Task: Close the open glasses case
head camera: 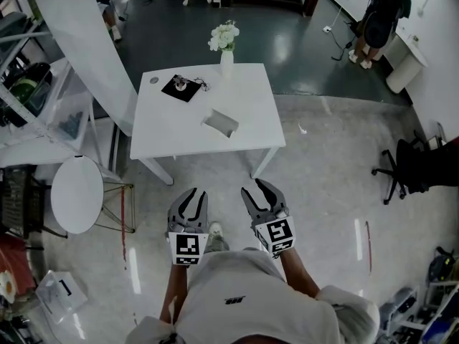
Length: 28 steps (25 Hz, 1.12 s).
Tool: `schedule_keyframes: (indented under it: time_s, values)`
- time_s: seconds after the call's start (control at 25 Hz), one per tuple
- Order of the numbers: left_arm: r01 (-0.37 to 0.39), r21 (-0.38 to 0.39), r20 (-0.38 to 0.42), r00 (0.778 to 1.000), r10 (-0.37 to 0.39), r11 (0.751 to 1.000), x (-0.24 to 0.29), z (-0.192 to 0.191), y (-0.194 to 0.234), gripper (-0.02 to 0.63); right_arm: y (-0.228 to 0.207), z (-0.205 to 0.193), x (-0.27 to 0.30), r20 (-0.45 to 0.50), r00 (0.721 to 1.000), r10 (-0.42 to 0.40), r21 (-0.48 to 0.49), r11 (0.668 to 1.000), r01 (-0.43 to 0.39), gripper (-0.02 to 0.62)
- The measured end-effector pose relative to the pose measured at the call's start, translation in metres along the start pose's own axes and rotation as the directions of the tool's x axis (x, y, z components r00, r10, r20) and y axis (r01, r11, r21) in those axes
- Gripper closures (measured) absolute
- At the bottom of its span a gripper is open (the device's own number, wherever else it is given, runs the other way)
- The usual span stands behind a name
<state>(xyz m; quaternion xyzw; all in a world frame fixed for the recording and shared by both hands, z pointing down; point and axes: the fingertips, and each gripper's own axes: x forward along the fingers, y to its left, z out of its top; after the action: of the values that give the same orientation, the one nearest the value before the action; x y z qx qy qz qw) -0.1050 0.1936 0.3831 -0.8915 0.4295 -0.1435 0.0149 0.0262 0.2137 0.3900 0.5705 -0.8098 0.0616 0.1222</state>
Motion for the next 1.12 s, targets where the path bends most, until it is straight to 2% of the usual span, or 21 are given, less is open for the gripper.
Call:
schedule_keyframes:
  time_s: [0.56,1.12]
  values:
    - [0.045,0.004,0.010,0.999,-0.045,0.999,0.053,-0.001,0.067,0.506,-0.007,0.020,0.079,0.009,0.999,-0.043,0.005,0.999,0.043,0.417]
    - [0.074,0.015,0.033,0.997,-0.074,0.997,0.099,0.003,0.099,0.505,-0.025,0.026,0.124,0.011,0.997,-0.081,-0.005,0.997,0.081,0.417]
